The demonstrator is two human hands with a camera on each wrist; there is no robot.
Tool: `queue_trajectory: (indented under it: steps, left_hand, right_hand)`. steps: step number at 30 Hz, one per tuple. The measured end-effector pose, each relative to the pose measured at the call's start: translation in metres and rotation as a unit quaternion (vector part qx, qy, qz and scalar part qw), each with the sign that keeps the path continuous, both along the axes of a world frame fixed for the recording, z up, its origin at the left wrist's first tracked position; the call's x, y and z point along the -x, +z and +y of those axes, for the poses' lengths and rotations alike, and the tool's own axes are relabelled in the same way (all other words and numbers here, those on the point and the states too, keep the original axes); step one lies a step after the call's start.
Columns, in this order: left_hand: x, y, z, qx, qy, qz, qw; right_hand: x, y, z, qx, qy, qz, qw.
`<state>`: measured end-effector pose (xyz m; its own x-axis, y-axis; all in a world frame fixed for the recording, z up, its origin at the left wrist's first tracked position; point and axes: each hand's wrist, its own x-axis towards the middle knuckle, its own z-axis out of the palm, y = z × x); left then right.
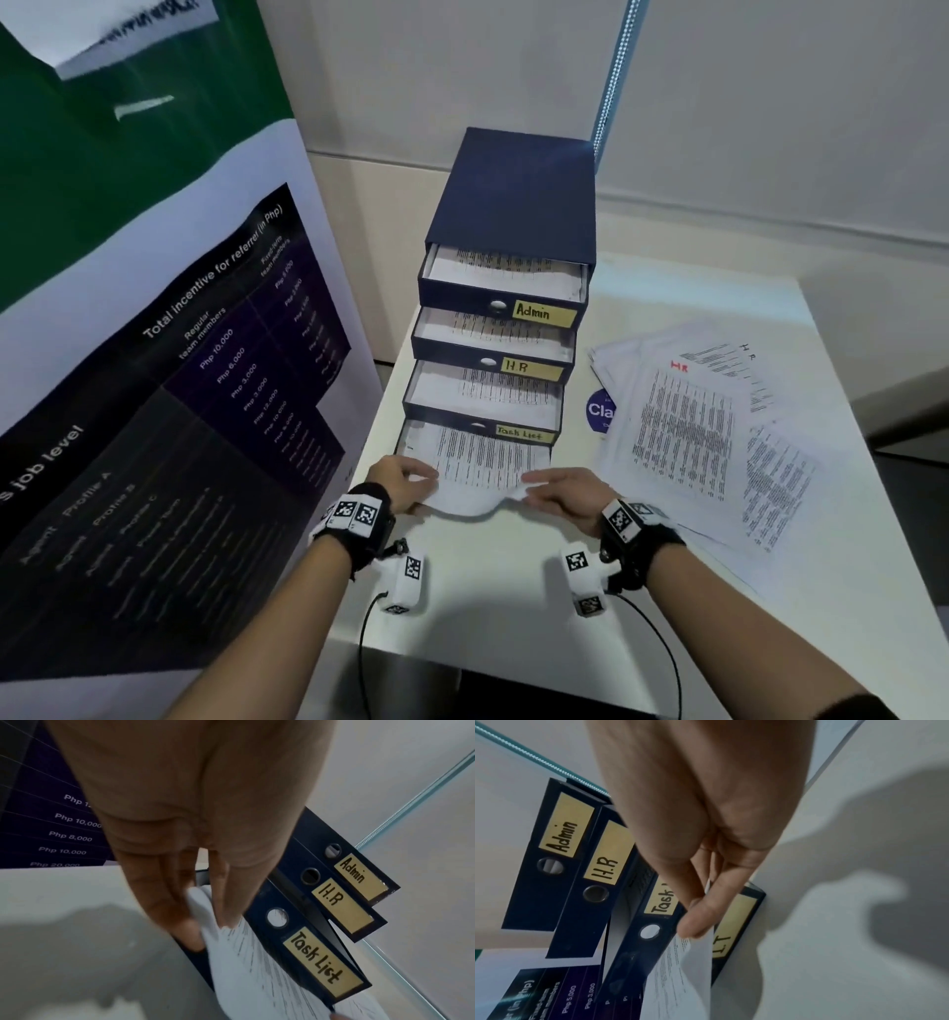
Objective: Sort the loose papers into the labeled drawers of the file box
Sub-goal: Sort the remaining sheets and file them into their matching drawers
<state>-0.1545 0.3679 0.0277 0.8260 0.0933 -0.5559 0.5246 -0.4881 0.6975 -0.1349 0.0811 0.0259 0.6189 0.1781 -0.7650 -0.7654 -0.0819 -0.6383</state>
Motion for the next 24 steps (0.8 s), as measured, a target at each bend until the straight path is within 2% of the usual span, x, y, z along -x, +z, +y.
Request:
queue_trajectory:
  steps: [2, 5, 7, 8, 10, 12, 14, 16, 18, 19, 20, 22, 24]
  left_hand:
    - [-0.008, -0.004, -0.003, -0.039, 0.0, -0.023, 0.999]
    - [-0.021, -0.007, -0.011, -0.057, 0.059, -0.076, 0.994]
    - [-0.035, -0.008, -0.016, -0.086, 0.081, -0.106, 0.987]
    - [-0.042, -0.008, -0.018, -0.105, 0.065, -0.106, 0.987]
    - [-0.054, -0.007, -0.026, -0.15, -0.022, -0.061, 0.987]
    - [-0.062, -0.004, -0.035, -0.218, -0.127, 0.005, 0.968]
    - [-0.066, 0.005, -0.044, -0.292, -0.199, 0.051, 0.934]
    - [-0.068, 0.023, -0.06, -0.355, -0.256, 0.074, 0.896]
    - [-0.073, 0.04, -0.079, -0.395, -0.305, 0.087, 0.862]
    - [-0.075, 0.049, -0.091, -0.387, -0.327, 0.083, 0.858]
    - [-0.077, 0.057, -0.104, -0.349, -0.343, 0.069, 0.869]
    - [-0.081, 0.061, -0.135, -0.207, -0.361, 0.054, 0.908]
    - [-0.084, 0.057, -0.168, -0.044, -0.342, 0.049, 0.937]
  right_hand:
    - [-0.01, -0.004, 0.006, -0.011, -0.042, -0.003, 0.999]
    - [-0.013, 0.002, 0.009, -0.039, -0.074, -0.027, 0.996]
    - [-0.014, 0.009, -0.004, -0.027, -0.082, -0.045, 0.995]
    - [-0.015, 0.011, -0.017, -0.029, -0.095, -0.034, 0.994]
    - [-0.015, 0.011, -0.05, -0.003, -0.137, -0.02, 0.99]
    - [-0.014, -0.001, -0.09, 0.156, -0.149, -0.073, 0.974]
    - [-0.009, -0.013, -0.127, 0.376, -0.103, -0.131, 0.911]
    - [-0.007, -0.018, -0.155, 0.479, -0.09, -0.139, 0.862]
    - [-0.009, -0.023, -0.179, 0.523, -0.091, -0.118, 0.839]
    - [-0.013, -0.024, -0.19, 0.525, -0.099, -0.103, 0.839]
    - [-0.016, -0.027, -0.201, 0.521, -0.104, -0.087, 0.843]
    - [-0.024, -0.031, -0.218, 0.514, -0.101, -0.052, 0.85]
    - [-0.031, -0.042, -0.233, 0.51, -0.095, -0.037, 0.854]
